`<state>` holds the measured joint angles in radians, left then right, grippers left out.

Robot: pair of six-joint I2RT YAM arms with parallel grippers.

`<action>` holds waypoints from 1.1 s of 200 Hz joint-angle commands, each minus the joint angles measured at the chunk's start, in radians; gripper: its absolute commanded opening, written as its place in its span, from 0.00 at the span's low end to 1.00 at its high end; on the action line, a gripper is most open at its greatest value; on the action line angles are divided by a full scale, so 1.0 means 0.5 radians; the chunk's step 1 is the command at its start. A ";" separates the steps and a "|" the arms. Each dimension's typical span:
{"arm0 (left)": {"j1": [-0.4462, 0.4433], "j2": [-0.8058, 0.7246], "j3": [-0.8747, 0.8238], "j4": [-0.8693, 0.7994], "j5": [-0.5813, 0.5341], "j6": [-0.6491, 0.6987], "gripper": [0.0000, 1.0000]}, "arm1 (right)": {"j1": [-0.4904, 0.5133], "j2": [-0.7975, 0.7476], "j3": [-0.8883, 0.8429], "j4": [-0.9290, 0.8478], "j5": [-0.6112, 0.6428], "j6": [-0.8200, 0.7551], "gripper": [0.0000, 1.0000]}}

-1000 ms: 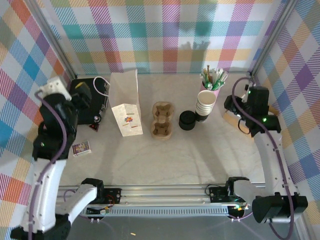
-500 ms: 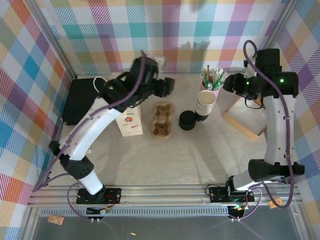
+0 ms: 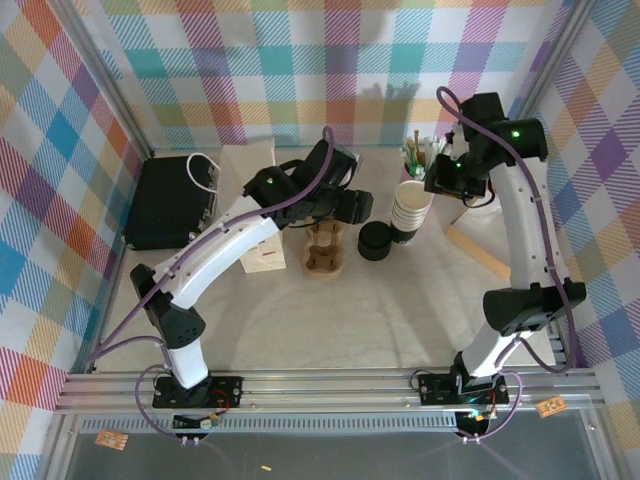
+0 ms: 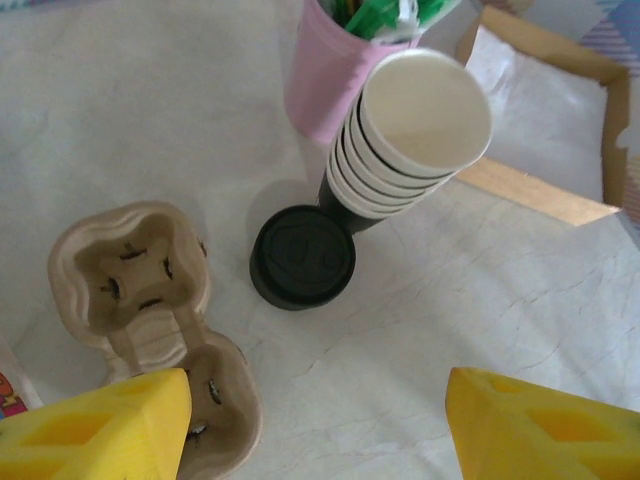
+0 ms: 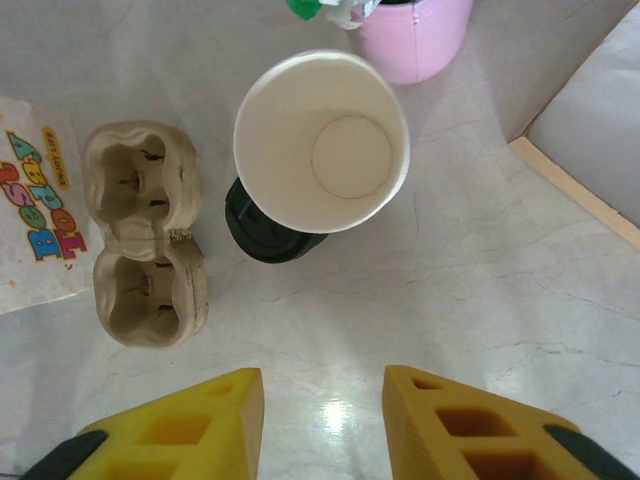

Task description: Pack the takeout coffee

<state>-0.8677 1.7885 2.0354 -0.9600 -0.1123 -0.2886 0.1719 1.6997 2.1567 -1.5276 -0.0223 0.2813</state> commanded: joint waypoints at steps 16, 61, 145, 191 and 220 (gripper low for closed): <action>-0.007 0.054 -0.047 -0.039 0.041 0.003 0.70 | 0.003 0.123 -0.023 0.092 0.054 0.066 0.33; -0.008 0.104 -0.078 0.015 0.115 0.013 0.72 | -0.012 0.264 -0.063 0.127 0.063 0.097 0.32; -0.009 0.144 -0.084 0.007 0.223 -0.013 0.72 | -0.093 0.375 -0.152 0.216 0.115 0.076 0.31; -0.008 0.160 -0.092 0.039 0.278 -0.064 0.72 | -0.104 0.443 -0.144 0.211 0.052 0.039 0.30; -0.008 0.180 -0.088 0.040 0.301 -0.076 0.72 | -0.104 0.490 -0.114 0.199 0.018 0.027 0.26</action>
<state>-0.8680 1.8587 1.9987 -0.9466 0.0101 -0.3061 0.1215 1.9182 2.0884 -1.4208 0.0147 0.3061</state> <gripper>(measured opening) 0.715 0.283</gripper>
